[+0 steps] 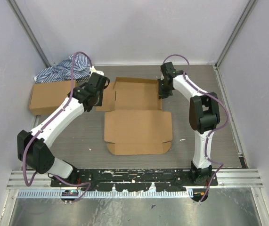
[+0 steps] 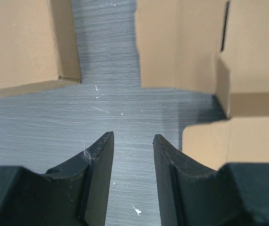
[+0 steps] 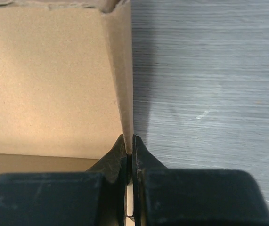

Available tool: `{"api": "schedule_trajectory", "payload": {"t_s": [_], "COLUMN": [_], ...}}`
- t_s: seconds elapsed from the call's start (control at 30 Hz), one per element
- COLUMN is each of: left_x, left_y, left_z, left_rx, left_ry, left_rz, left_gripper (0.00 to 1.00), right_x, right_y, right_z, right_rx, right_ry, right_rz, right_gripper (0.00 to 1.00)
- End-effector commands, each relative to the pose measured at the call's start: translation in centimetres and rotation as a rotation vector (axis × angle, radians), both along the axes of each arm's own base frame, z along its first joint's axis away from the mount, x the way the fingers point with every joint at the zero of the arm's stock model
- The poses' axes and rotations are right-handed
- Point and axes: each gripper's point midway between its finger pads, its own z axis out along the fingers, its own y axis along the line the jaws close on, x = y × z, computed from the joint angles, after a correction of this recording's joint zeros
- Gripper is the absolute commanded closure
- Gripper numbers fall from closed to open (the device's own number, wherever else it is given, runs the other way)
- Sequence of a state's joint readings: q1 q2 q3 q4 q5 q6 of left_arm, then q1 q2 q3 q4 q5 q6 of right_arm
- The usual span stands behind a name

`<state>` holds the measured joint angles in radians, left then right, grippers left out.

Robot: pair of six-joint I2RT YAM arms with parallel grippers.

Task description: Fold the paper box

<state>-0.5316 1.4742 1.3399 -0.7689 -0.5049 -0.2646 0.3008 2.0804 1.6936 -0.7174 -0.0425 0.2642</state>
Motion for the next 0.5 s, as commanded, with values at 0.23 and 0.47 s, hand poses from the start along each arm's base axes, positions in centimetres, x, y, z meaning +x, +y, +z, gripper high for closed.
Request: {"api": "schedule_trajectory", "payload": {"t_s": [0.23, 0.47], "left_x": [-1.1, -1.7], "left_y": [-0.1, -0.1], "left_z": [-1.0, -2.7], "left_rx": [-0.096, -0.115], "left_ry": [0.054, 0.086], "left_rz": [0.012, 0.016], "left_gripper": [0.53, 0.54], "right_x": [-5.3, -7.4], "right_y": [-0.7, -0.2], "right_z": [-2.1, -1.0], "right_rx": [-0.015, 0.005], "right_ry": [0.134, 0.102], "right_rz": [0.059, 0.065], "right_gripper": [0.99, 0.6]}}
